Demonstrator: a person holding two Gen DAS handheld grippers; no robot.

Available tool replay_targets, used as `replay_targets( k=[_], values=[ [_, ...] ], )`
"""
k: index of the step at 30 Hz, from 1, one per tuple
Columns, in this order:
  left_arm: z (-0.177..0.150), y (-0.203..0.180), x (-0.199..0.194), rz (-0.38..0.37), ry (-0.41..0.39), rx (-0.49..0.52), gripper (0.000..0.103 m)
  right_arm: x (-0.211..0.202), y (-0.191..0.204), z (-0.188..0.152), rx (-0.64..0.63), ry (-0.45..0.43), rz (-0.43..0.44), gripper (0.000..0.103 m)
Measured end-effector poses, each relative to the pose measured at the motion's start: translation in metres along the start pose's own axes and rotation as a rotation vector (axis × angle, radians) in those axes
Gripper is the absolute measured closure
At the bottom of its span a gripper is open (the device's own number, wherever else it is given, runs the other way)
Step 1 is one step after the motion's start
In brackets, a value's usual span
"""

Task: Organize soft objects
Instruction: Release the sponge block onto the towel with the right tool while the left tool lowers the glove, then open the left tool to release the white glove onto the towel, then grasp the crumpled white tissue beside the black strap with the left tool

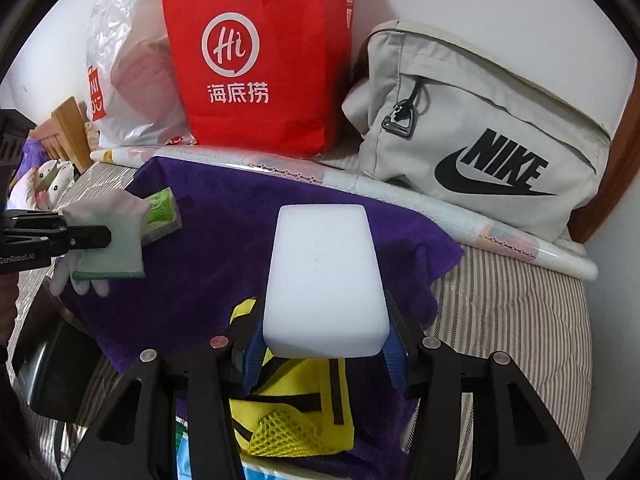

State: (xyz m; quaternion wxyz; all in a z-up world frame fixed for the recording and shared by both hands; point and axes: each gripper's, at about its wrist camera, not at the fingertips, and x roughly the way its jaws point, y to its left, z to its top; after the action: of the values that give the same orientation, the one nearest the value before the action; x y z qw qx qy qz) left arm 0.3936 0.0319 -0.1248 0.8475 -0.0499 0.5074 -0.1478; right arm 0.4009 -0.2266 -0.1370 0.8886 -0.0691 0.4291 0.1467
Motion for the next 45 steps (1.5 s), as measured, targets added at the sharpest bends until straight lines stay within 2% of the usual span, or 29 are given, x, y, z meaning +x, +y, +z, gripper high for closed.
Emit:
replay_targets(
  k=[2,6,7,9,10,11,12,15,22,28,31,37,42,45],
  values=[
    [0.000,0.000,0.003,0.013,0.008,0.002,0.079,0.003,0.001,0.000,-0.012,0.012,-0.003,0.053],
    [0.001,0.001,0.005,0.046,0.005,0.007,0.076,0.006,0.002,-0.002,-0.016,0.024,-0.004,0.053],
    [0.001,0.001,0.005,0.048,0.009,0.008,0.072,0.007,0.002,-0.003,-0.017,0.034,0.004,0.053],
    [0.002,0.002,0.004,0.061,0.008,0.003,0.060,0.009,0.002,-0.004,-0.017,0.044,0.005,0.050],
    [0.002,0.002,0.002,0.074,0.003,-0.004,0.044,0.009,0.002,-0.005,-0.018,0.046,0.003,0.048],
    [0.002,0.004,-0.001,0.085,-0.006,-0.014,0.035,0.008,0.002,-0.005,-0.020,0.048,-0.006,0.043],
    [0.002,0.005,-0.004,0.082,-0.019,-0.023,0.034,0.008,0.001,-0.005,-0.021,0.045,-0.019,0.036],
    [0.001,0.008,-0.013,0.054,-0.028,-0.044,0.034,0.002,0.001,-0.005,-0.022,0.022,-0.043,0.028],
    [-0.009,0.007,-0.035,0.075,-0.057,-0.059,0.034,-0.020,0.002,-0.011,-0.003,0.005,-0.041,0.028],
    [-0.030,0.001,-0.072,0.082,-0.116,-0.041,0.034,-0.058,0.010,-0.023,0.019,-0.048,-0.032,0.028],
    [-0.045,-0.003,-0.091,0.076,-0.141,-0.041,0.034,-0.080,0.016,-0.034,0.050,-0.080,0.001,0.028],
    [-0.083,-0.014,-0.120,0.066,-0.126,-0.030,0.034,-0.128,0.047,-0.061,0.045,-0.173,0.054,0.028],
    [-0.117,-0.020,-0.133,0.057,-0.110,-0.045,0.034,-0.151,0.071,-0.087,0.036,-0.192,0.048,0.028],
    [-0.143,-0.023,-0.137,0.050,-0.097,-0.062,0.034,-0.156,0.081,-0.107,0.035,-0.177,0.010,0.028]
  ],
)
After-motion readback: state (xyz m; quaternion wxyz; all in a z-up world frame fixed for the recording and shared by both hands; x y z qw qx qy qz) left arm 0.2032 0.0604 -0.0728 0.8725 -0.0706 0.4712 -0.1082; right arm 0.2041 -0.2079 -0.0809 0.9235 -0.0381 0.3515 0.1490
